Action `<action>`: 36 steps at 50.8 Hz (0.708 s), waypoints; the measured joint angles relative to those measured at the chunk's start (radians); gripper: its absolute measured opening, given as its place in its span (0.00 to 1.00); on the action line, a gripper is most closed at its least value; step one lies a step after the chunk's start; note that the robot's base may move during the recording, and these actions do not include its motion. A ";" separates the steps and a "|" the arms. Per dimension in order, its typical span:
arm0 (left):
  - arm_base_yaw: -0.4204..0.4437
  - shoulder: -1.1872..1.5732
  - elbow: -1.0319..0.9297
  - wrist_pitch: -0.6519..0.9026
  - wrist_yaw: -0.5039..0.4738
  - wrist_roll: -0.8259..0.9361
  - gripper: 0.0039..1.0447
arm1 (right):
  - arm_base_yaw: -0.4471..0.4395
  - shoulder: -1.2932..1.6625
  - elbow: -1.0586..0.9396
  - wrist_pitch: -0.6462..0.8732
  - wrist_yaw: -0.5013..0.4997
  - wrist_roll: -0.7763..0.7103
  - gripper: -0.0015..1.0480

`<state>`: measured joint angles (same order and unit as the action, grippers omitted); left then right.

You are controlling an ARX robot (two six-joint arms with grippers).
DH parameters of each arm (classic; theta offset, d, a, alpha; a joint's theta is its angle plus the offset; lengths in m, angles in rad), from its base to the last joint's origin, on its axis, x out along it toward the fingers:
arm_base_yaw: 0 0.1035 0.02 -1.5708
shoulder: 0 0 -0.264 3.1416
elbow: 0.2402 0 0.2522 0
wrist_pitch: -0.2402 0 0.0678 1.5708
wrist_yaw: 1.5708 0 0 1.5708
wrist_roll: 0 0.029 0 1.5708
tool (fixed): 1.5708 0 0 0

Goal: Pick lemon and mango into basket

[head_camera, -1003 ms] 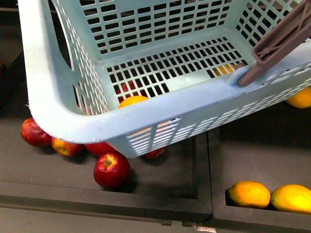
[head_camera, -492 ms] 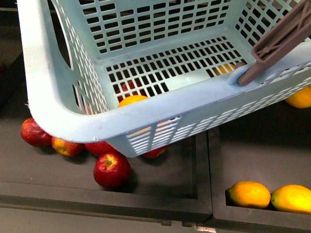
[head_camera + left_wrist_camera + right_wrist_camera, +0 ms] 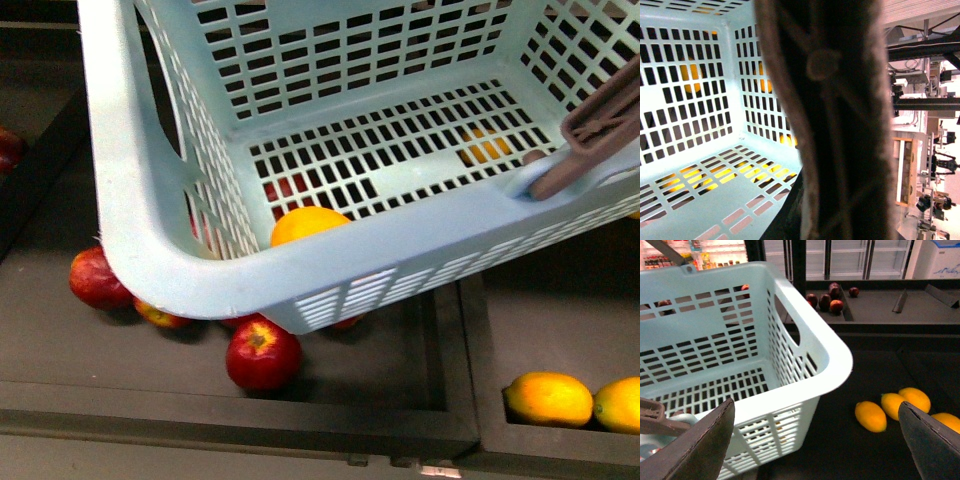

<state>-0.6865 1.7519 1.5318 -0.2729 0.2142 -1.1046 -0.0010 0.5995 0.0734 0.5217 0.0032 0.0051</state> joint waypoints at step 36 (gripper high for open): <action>0.010 0.000 0.000 0.000 -0.015 0.003 0.04 | 0.000 -0.003 -0.002 0.000 -0.002 0.000 0.92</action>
<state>-0.6769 1.7519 1.5314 -0.2729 0.1993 -1.1019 -0.0010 0.5961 0.0711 0.5217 0.0010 0.0051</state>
